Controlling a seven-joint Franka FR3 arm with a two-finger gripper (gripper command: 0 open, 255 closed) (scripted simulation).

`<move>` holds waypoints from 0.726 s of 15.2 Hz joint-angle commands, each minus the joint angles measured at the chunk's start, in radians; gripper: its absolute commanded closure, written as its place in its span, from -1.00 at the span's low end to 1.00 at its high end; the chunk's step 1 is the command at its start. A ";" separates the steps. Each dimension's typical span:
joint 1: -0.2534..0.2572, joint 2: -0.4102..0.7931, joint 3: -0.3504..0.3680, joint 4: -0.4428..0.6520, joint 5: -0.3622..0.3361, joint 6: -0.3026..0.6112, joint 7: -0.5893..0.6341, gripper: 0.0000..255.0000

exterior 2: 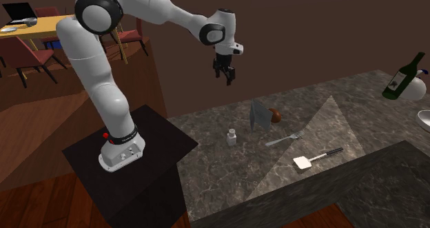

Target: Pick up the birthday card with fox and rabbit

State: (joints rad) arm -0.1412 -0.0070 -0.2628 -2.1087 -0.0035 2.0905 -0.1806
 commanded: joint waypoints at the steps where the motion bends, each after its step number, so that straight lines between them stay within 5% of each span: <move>1: -0.013 0.075 -0.013 0.048 0.018 0.027 -0.015 -1.00; 11: -0.107 0.439 -0.037 0.359 0.123 0.077 -0.070 -1.00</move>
State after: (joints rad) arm -0.2380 0.4048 -0.2978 -1.7789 0.1118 2.1685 -0.2474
